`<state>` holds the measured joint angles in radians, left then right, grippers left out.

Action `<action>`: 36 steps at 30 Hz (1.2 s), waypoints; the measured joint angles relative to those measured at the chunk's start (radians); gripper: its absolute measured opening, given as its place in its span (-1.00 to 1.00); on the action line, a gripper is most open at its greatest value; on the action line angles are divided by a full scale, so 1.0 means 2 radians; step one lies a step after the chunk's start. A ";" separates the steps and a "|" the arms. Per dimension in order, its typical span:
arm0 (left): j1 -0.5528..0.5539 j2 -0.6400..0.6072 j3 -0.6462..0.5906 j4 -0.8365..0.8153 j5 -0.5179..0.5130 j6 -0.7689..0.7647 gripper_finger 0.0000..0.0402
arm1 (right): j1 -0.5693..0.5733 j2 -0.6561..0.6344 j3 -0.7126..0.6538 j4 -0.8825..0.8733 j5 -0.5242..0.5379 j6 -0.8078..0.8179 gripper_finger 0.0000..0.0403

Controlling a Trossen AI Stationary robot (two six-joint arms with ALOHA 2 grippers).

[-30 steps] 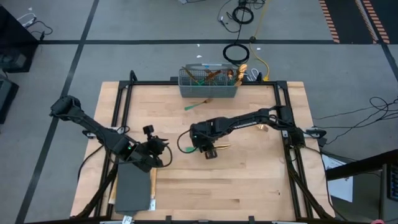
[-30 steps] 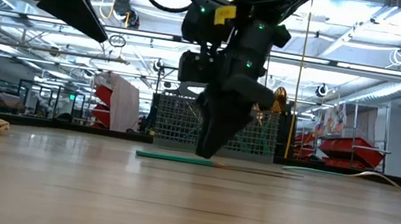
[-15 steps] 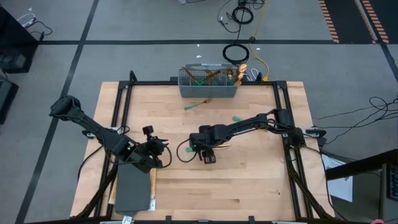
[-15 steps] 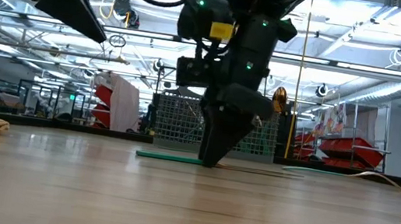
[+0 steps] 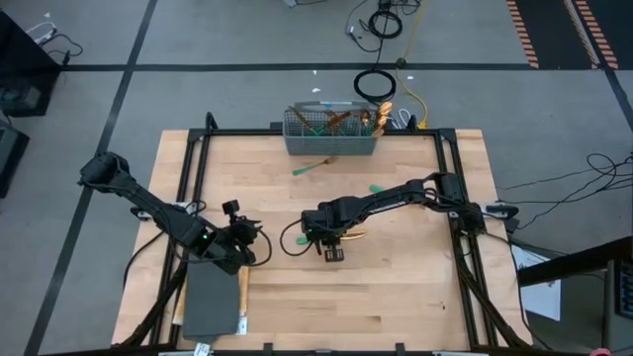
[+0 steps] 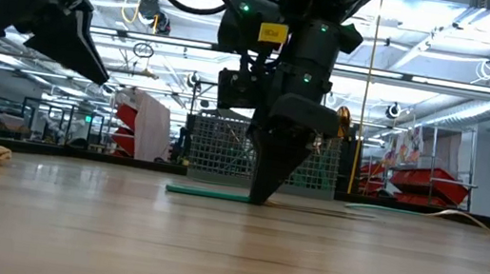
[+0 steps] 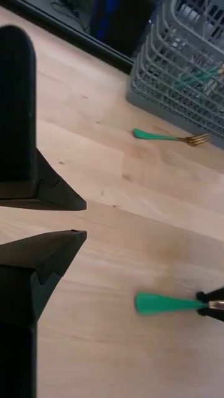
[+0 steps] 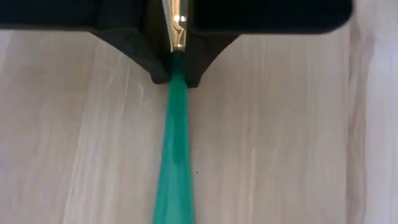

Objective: Sort silverware
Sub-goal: Put the green knife into the dishwasher utensil holder

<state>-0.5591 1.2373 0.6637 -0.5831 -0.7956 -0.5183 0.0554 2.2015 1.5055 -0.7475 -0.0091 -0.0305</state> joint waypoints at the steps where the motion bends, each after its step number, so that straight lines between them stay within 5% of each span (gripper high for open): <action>1: 0.000 0.000 -0.002 0.000 0.001 -0.004 -0.65 | 0.000 0.000 0.000 0.000 0.000 -0.004 -0.94; 12: -0.016 0.000 -0.008 0.000 0.006 -0.024 -0.65 | 0.012 0.009 0.070 -0.061 0.023 -0.006 -0.99; 30: -0.020 0.000 -0.008 -0.001 -0.005 -0.026 -0.65 | -0.023 0.009 0.197 -0.171 0.139 -0.058 -1.00; 36: -0.020 0.000 -0.008 0.000 -0.005 -0.026 -0.65 | -0.050 -0.035 0.198 -0.220 0.220 -0.071 -1.00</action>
<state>-0.5991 1.2373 0.6468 -0.5839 -0.8051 -0.5709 -0.0444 2.1306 1.9022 -1.1885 0.4317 -0.1720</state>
